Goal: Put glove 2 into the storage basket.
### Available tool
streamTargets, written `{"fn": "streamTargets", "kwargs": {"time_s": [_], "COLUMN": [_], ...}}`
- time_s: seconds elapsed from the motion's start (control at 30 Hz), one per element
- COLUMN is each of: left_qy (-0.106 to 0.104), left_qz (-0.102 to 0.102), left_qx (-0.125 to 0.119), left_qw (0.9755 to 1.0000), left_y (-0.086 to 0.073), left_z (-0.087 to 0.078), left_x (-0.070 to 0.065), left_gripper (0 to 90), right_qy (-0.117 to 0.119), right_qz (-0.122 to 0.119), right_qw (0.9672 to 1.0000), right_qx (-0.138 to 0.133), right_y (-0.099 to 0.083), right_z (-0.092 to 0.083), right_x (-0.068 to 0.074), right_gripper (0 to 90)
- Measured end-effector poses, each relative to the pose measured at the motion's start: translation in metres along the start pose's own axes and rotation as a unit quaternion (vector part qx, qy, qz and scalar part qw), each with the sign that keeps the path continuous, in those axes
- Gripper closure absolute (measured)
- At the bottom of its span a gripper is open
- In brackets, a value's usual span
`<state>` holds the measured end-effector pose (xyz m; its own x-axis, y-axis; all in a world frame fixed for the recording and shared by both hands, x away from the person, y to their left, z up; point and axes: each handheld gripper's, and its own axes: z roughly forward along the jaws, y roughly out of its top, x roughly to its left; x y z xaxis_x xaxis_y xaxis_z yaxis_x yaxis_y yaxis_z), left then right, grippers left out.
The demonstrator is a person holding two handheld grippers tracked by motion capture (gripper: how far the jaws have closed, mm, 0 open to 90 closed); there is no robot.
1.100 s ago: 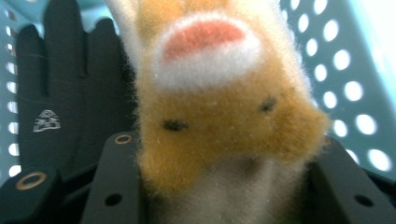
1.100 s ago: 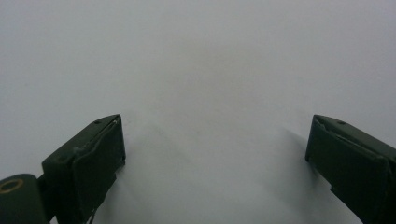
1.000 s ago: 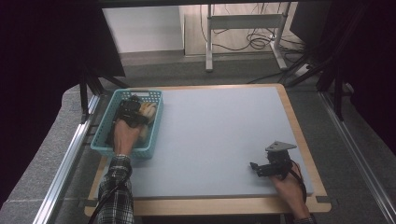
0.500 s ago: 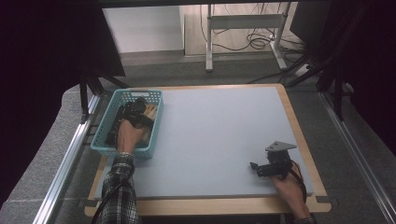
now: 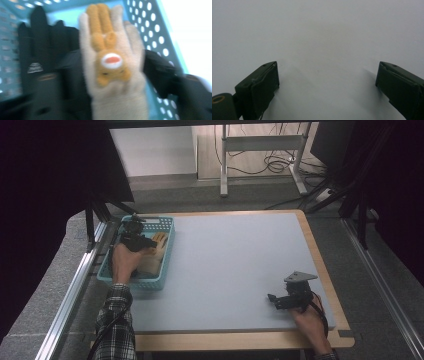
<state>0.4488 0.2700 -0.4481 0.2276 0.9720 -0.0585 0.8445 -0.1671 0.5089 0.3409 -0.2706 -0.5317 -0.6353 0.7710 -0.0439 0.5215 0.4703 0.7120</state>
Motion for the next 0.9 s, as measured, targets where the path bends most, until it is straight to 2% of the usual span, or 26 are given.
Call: {"fn": "streamTargets", "kwargs": {"time_s": [0.07,0.17,0.2,0.33,0.4,0.53,0.73,0.9], "left_qy": [0.020,0.044,0.044,0.031,0.021,0.017,-0.003,0.002], "left_qz": [-0.004,-0.015,-0.018,-0.022,-0.019,-0.012,-0.003,-0.003], "left_qx": [-0.002,0.007,0.013,0.038,0.043,0.050,0.044,0.042], "left_qw": [0.9998,0.9989,0.9988,0.9986,0.9987,0.9985,0.9990,0.9991], "left_y": [-0.003,-0.009,-0.010,-0.015,-0.015,-0.012,-0.006,-0.008], "left_z": [-0.002,0.004,0.007,0.022,0.029,0.037,0.041,0.040], "left_x": [0.004,0.010,0.012,0.017,0.014,0.006,-0.006,-0.004], "left_gripper": [58.0,73.9,79.5,89.1,90.0,90.0,90.0,90.0], "right_qy": [0.000,0.000,0.000,0.000,0.001,0.000,0.001,0.001], "right_qz": [0.000,0.000,0.000,0.000,0.000,0.000,0.000,0.000], "right_qw": [1.0000,1.0000,1.0000,1.0000,1.0000,1.0000,1.0000,1.0000], "right_qx": [0.000,0.000,0.000,0.000,-0.001,0.000,-0.001,-0.001], "right_y": [0.000,0.000,0.000,0.000,0.000,0.000,0.000,0.000], "right_z": [0.000,0.000,0.000,0.000,0.000,0.000,0.000,0.000], "right_x": [0.000,0.000,0.000,0.000,0.000,0.000,0.000,0.000], "right_gripper": [4.7,4.6,4.7,4.7,4.7,4.7,4.7,4.7]}}
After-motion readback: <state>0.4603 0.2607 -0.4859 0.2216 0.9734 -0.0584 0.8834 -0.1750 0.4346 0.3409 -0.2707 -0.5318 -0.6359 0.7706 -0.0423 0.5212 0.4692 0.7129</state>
